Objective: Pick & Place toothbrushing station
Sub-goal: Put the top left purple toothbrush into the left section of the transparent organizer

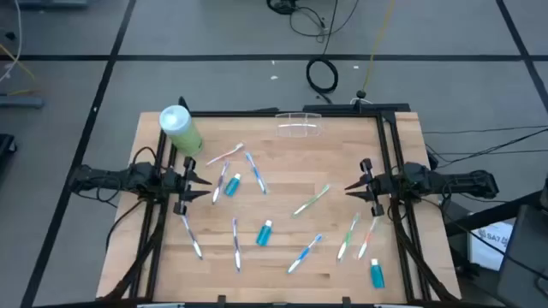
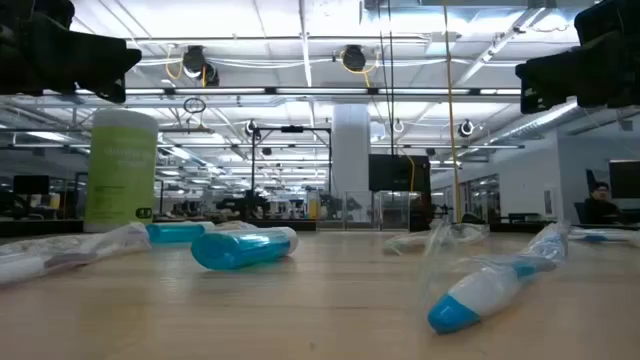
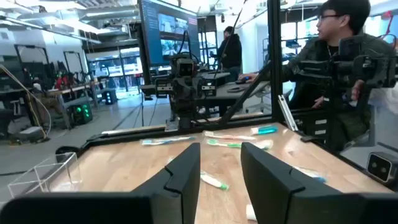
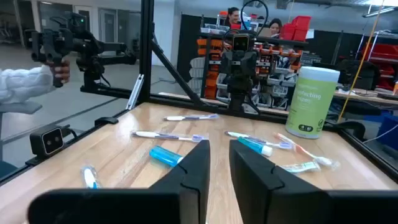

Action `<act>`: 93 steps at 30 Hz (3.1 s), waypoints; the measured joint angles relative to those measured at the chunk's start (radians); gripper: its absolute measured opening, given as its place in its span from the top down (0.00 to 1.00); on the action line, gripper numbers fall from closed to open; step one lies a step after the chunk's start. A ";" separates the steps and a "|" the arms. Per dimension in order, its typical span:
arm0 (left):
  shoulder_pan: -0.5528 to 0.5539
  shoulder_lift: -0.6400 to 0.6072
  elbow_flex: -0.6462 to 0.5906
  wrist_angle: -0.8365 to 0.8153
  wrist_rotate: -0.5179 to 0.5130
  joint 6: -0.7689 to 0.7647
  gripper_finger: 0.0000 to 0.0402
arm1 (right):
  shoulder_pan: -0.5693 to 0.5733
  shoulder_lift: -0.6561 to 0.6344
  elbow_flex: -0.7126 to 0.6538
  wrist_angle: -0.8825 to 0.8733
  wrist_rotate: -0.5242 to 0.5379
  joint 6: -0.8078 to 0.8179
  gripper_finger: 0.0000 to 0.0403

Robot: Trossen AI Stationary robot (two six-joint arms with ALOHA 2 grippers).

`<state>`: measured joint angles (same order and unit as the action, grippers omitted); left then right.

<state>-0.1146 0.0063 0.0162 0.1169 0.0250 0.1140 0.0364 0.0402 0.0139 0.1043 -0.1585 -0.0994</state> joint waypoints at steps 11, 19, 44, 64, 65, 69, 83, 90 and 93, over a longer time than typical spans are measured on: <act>0.000 0.000 0.000 0.019 0.000 -0.047 0.70 | 0.000 0.000 0.000 0.026 0.000 -0.011 0.86; 0.000 0.000 0.000 0.021 0.000 -0.081 0.70 | 0.001 0.000 0.000 0.136 0.004 0.080 0.86; 0.022 0.000 0.011 0.007 -0.321 -0.406 0.70 | -0.002 0.089 0.000 0.360 0.545 -0.112 0.69; 0.100 0.492 0.223 -0.158 -0.393 -0.539 0.70 | -0.005 0.134 0.000 0.423 0.547 -0.096 0.70; 0.098 0.523 0.238 -0.163 -0.393 -0.539 0.70 | -0.005 0.134 0.000 0.423 0.547 -0.096 0.70; 0.092 0.632 0.273 -0.178 -0.393 -0.539 0.70 | -0.005 0.134 0.000 0.423 0.547 -0.096 0.70; 0.139 0.792 0.291 -0.198 -0.393 -0.568 0.70 | -0.005 0.134 0.000 0.423 0.547 -0.095 0.70; 0.157 0.840 0.291 -0.204 -0.391 -0.571 0.70 | -0.005 0.134 0.000 0.423 0.547 -0.095 0.71; 0.166 0.875 0.290 -0.214 -0.389 -0.599 0.70 | -0.005 0.134 0.000 0.423 0.547 -0.095 0.71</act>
<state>0.0516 0.8813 0.3060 -0.0968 -0.3645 -0.4850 0.0315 0.1738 0.0139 0.5270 0.3885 -0.1947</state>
